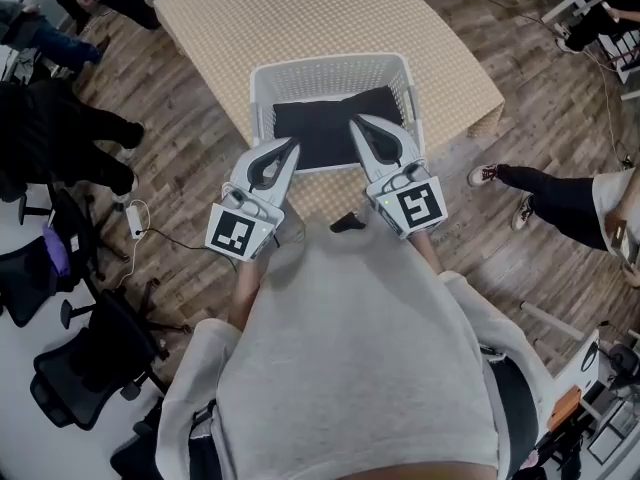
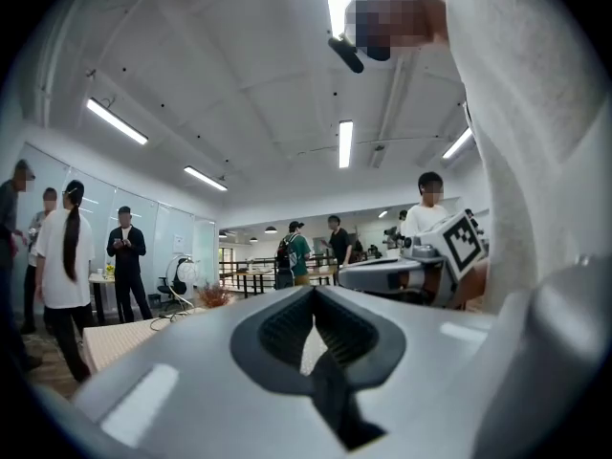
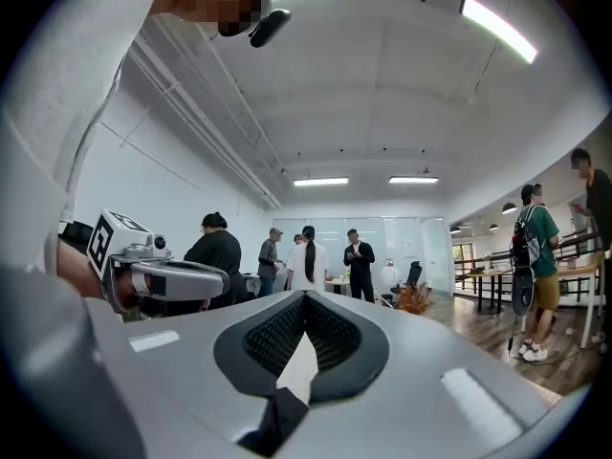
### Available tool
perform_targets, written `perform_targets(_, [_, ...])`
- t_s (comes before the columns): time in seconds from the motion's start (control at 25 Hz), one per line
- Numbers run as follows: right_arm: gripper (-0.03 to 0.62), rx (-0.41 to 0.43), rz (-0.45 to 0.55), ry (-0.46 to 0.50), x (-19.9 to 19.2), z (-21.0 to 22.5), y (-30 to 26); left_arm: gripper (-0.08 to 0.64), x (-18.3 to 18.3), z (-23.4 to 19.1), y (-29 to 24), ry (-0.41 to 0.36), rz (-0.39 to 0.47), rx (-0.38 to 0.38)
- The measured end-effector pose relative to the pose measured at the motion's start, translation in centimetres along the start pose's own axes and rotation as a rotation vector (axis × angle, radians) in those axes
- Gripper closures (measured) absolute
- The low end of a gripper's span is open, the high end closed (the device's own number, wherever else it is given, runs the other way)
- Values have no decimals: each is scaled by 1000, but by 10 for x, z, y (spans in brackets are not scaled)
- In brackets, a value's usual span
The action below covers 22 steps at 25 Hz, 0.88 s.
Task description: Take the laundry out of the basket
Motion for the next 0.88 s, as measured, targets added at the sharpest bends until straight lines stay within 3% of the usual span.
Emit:
perform_targets(0.16, [594, 42, 27, -6, 7, 17, -35, 554, 13, -30, -16, -46, 34, 45])
perform_targets(0.36, [594, 57, 12, -11, 8, 27, -71, 554, 10, -61, -27, -26, 17, 64])
perform_targets(0.64, [593, -9, -49, -14, -9, 26, -102, 554, -4, -99, -30, 17, 23, 4])
perform_targets(0.88, [594, -64, -73, 0, -1, 31, -107, 554, -3, -117, -40, 39, 46, -52])
Point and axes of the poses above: the fingertips, and each gripper's own axes: y backward along the fingers, z to its right, x out of its top, the point moved 8 cm from there along y, backward along the fingers, and after that the axes turned 14 degrees about -x, right-handed, at the moved point
